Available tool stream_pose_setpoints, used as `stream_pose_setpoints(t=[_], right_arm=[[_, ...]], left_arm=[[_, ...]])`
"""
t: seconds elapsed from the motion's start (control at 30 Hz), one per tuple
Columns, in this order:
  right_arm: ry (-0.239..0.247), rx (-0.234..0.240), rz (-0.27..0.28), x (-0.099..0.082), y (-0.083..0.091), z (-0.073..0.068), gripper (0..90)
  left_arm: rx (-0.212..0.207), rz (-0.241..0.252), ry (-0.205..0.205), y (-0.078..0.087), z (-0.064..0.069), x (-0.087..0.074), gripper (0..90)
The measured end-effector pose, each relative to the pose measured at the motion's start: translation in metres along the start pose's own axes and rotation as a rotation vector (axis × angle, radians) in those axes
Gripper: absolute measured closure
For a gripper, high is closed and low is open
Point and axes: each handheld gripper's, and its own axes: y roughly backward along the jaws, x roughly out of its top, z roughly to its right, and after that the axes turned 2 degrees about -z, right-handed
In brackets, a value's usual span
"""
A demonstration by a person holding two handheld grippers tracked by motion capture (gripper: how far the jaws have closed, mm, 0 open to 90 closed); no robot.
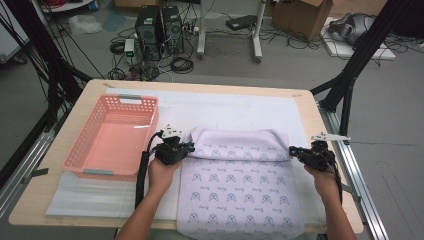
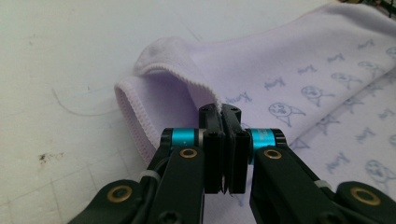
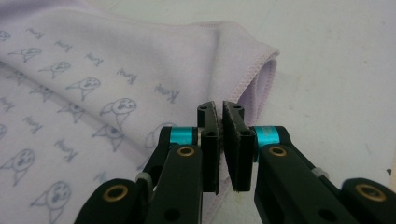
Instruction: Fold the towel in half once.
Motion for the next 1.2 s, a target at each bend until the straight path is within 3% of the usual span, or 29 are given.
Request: stream_pose_setpoints(t=[0.23,0.43,0.6,0.67,0.73,0.8,0.9,1.0,1.07,1.13,1.17,1.2], right_arm=[[0.02,0.017,0.07,-0.017,0.021,-0.013,85.6],[0.053,0.029,0.105,-0.037,0.041,-0.028,85.8],[0.053,0.044,0.075,-0.053,0.055,-0.035,85.8],[0.048,0.049,0.042,-0.058,0.056,-0.037,84.6],[0.049,0.032,0.023,-0.062,0.054,-0.038,75.5],[0.022,0.015,0.024,-0.06,0.054,-0.037,67.5],[0.02,-0.008,0.061,-0.051,0.052,-0.04,60.9],[0.038,-0.023,0.062,-0.04,0.044,-0.043,59.7],[0.046,-0.036,0.048,-0.034,0.034,-0.044,61.0],[0.053,-0.072,0.01,-0.03,0.025,-0.043,70.7],[0.051,-0.065,-0.009,-0.03,0.021,-0.042,80.4],[0.063,-0.065,-0.018,-0.031,0.019,-0.041,83.7]], left_arm=[[-0.04,0.055,-0.013,0.023,0.014,-0.02,87.6],[-0.06,0.051,-0.034,0.042,0.022,-0.045,87.5],[-0.093,0.038,-0.027,0.052,0.025,-0.065,87.0],[-0.104,0.035,-0.019,0.053,0.024,-0.065,79.7],[-0.113,0.048,0.01,0.053,0.022,-0.062,63.9],[-0.115,0.069,0.032,0.05,0.021,-0.057,53.8],[-0.1,0.053,0.029,0.04,0.018,-0.049,50.1],[-0.08,0.016,0.049,0.022,0.015,-0.04,48.2],[-0.063,-0.003,0.052,0.012,0.014,-0.038,49.4],[-0.043,-0.058,0.048,0.004,0.016,-0.038,55.6],[-0.039,-0.086,0.026,0.002,0.018,-0.04,64.2],[-0.03,-0.099,-0.016,0.001,0.021,-0.041,76.5]])
